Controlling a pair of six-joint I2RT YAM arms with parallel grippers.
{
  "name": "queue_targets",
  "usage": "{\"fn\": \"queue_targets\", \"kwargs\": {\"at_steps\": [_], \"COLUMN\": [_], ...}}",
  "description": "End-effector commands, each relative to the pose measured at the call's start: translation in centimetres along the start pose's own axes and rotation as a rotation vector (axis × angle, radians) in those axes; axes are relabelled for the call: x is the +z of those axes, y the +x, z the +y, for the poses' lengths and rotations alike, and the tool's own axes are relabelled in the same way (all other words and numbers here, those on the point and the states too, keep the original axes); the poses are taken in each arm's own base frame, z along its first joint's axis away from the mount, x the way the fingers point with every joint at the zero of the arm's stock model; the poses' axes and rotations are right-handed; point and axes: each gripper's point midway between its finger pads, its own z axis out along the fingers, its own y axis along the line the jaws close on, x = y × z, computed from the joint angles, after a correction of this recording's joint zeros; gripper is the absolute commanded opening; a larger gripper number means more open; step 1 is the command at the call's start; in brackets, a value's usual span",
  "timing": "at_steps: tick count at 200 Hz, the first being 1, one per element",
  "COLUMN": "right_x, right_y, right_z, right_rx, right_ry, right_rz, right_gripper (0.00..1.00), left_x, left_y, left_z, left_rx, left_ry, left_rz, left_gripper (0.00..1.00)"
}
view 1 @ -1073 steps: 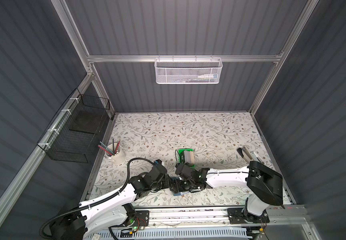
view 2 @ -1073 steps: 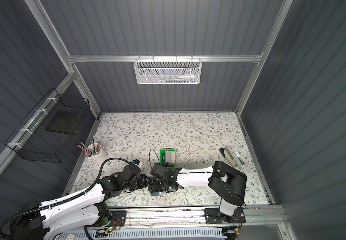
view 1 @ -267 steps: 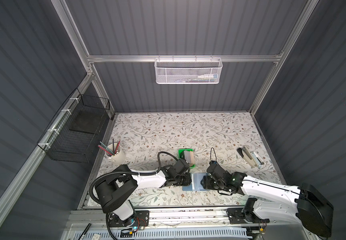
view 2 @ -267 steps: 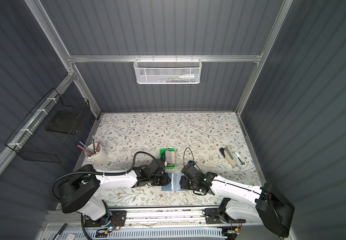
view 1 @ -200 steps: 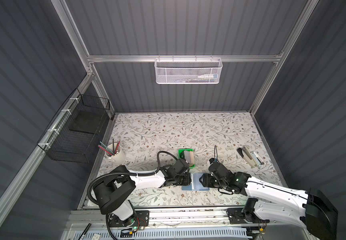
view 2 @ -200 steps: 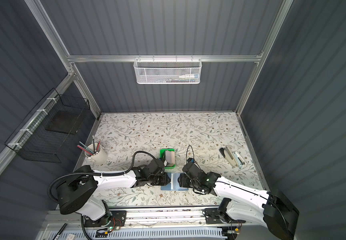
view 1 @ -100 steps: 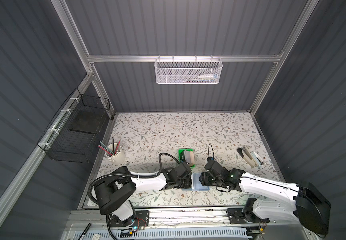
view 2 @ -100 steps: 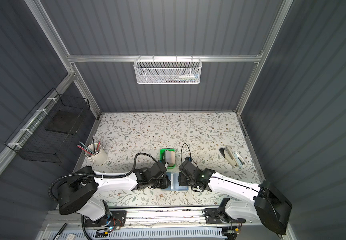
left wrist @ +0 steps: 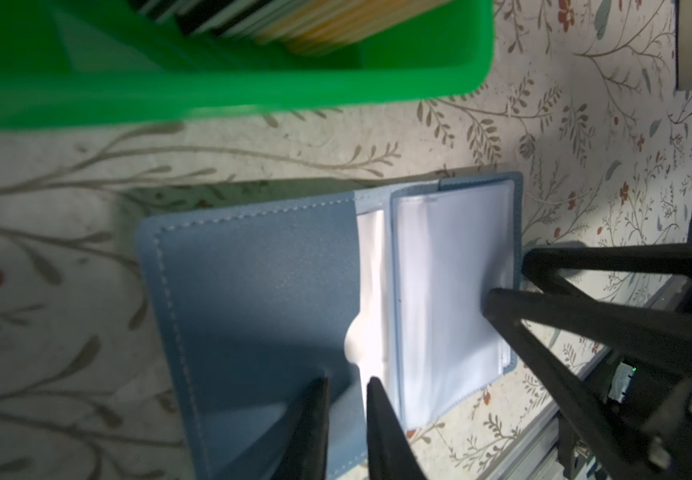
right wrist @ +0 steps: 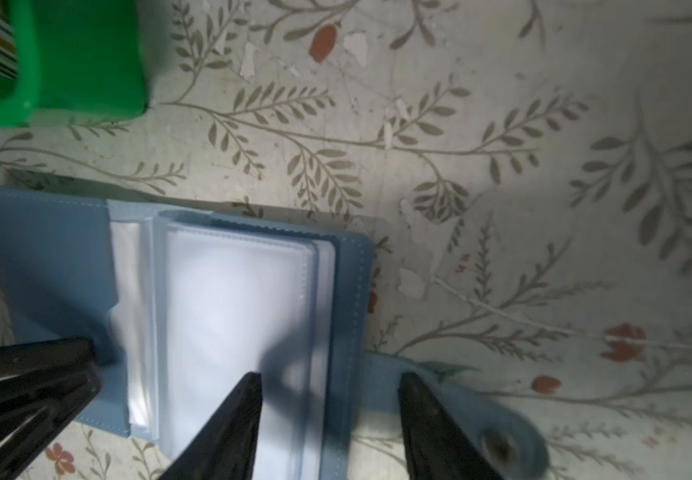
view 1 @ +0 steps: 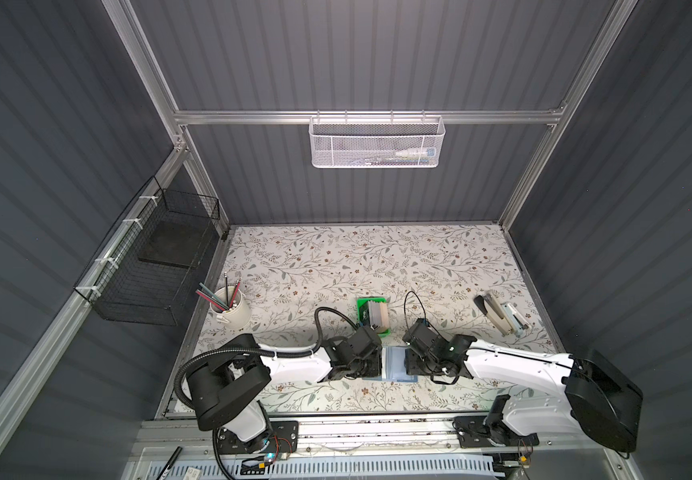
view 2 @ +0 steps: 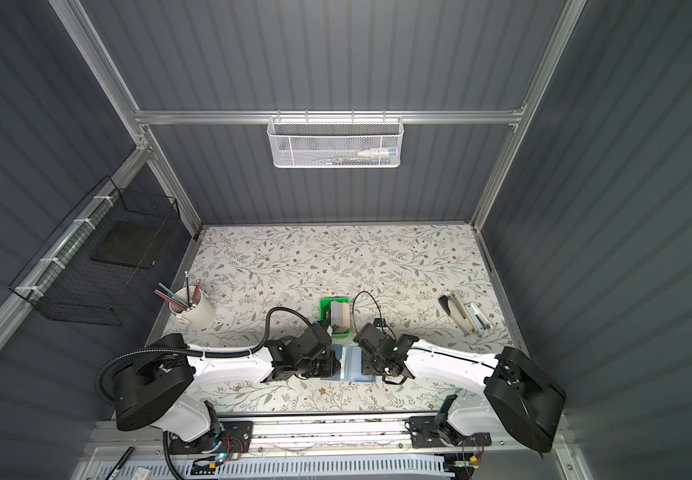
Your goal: Put the credit cards into the card holder
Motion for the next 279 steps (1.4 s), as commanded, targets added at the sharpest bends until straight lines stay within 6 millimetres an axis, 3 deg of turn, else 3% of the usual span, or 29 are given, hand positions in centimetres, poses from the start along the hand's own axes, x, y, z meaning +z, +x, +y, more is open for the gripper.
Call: {"fn": "queue_targets", "kwargs": {"at_steps": [1, 78, 148, 180, 279], "right_x": [-0.6, -0.2, 0.9, 1.1, -0.5], "right_y": [-0.4, 0.1, 1.1, 1.4, -0.3], "right_z": [-0.9, -1.4, -2.0, -2.7, -0.6], "right_rx": [0.004, -0.019, -0.040, -0.059, -0.032], "right_ry": [0.058, 0.088, 0.132, 0.171, 0.043], "right_rz": [-0.016, 0.012, 0.056, 0.061, -0.043], "right_gripper": [0.56, 0.44, 0.43, 0.40, 0.35], "left_x": [-0.4, -0.8, -0.9, -1.2, -1.5], "left_y": [1.8, 2.1, 2.3, 1.7, 0.1], "left_z": [3.2, 3.3, 3.7, 2.5, 0.0], "left_rx": [-0.051, -0.065, -0.077, -0.065, 0.030], "left_ry": [-0.096, -0.090, -0.101, -0.062, 0.035], "left_rz": [0.031, 0.022, 0.011, -0.004, -0.058], "left_gripper": [0.20, 0.20, 0.20, 0.20, 0.22]}}
